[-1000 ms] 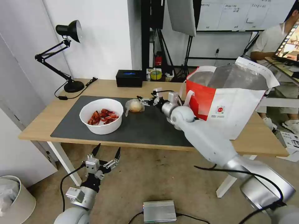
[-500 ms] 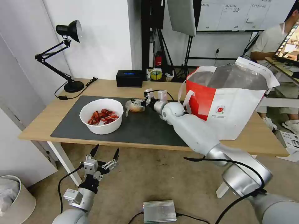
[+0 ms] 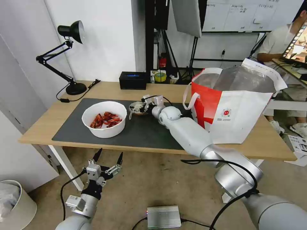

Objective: Pick up the trash from the table and place it into the takeout bag.

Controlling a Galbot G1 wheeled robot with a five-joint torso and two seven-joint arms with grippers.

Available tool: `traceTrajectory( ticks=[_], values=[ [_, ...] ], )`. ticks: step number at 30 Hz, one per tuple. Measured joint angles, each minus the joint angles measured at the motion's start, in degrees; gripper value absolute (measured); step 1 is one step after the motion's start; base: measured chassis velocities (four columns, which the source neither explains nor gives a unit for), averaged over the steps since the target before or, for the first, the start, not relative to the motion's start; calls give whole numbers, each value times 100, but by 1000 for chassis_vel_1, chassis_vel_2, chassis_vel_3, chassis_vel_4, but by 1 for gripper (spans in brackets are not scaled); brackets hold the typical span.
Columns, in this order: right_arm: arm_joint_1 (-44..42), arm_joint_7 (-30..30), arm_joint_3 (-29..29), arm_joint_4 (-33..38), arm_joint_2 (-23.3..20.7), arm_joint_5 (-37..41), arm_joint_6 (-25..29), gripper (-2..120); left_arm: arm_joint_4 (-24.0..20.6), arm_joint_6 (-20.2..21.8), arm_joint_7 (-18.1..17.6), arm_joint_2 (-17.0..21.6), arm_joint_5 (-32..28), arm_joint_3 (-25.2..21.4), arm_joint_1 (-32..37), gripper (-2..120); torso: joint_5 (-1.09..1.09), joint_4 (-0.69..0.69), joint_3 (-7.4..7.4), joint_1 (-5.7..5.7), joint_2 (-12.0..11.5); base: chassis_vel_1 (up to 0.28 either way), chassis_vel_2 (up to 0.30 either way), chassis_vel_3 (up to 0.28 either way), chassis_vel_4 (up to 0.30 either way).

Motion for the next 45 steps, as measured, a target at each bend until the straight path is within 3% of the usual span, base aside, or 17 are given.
traceTrajectory(
  ticks=[13,18,21,26,29,30,33,37,38,40,41,44,45],
  values=[
    [68,-139,20,-381,179,-260,66,96,-16,-10,-7,-55,43,1,25,100,0,1,0,0,0,0,0,0,0],
    [29,-83,45,-275,163,-243,21,79,-22,-32,-7,-59,45,-39,67,100,0,0,0,0,0,0,0,0,0],
    [-45,158,32,-105,106,-124,-116,64,-74,-21,-6,-60,-140,-41,119,100,0,0,0,0,0,0,0,0,0],
    [-149,544,-13,187,8,109,-352,51,-77,-3,-8,-55,-185,-51,126,100,1,0,0,0,0,0,0,0,0],
    [-271,731,-13,433,-126,221,-436,34,-40,-39,6,-42,-87,-55,94,100,1,2,-1,-1,1,0,0,0,0],
    [-271,731,-13,433,-126,221,-436,34,-40,-39,6,-42,-87,-55,94,100,1,2,-1,-1,1,0,0,0,0],
    [-406,901,-13,822,-325,393,-505,25,-39,-44,9,-47,-78,-44,86,100,1,1,-1,0,1,0,0,0,0],
    [-840,1443,-12,2338,-995,868,-706,10,-36,-71,12,-47,-74,-36,86,100,1,2,0,0,1,0,0,0,0],
    [-840,1443,-12,2338,-995,868,-706,10,-36,-71,12,-47,-74,-36,86,100,1,2,0,0,1,0,0,0,0],
    [-1229,1823,-3,3607,-1587,1142,-840,6,-42,-81,14,-37,-73,-35,88,100,3,-2,0,0,1,0,0,0,0],
    [-1229,1823,-3,3607,-1587,1142,-840,6,-42,-81,14,-37,-73,-35,88,100,3,-2,0,0,1,0,0,0,0],
    [-1751,2252,156,5182,-2328,1313,-1005,6,-81,-83,14,-11,-73,-22,89,100,1,0,0,-1,1,0,0,0,0],
    [-1751,2252,156,5182,-2328,1313,-1005,6,-81,-83,14,-11,-73,-22,89,100,1,0,0,-1,1,0,0,0,0]
  ],
)
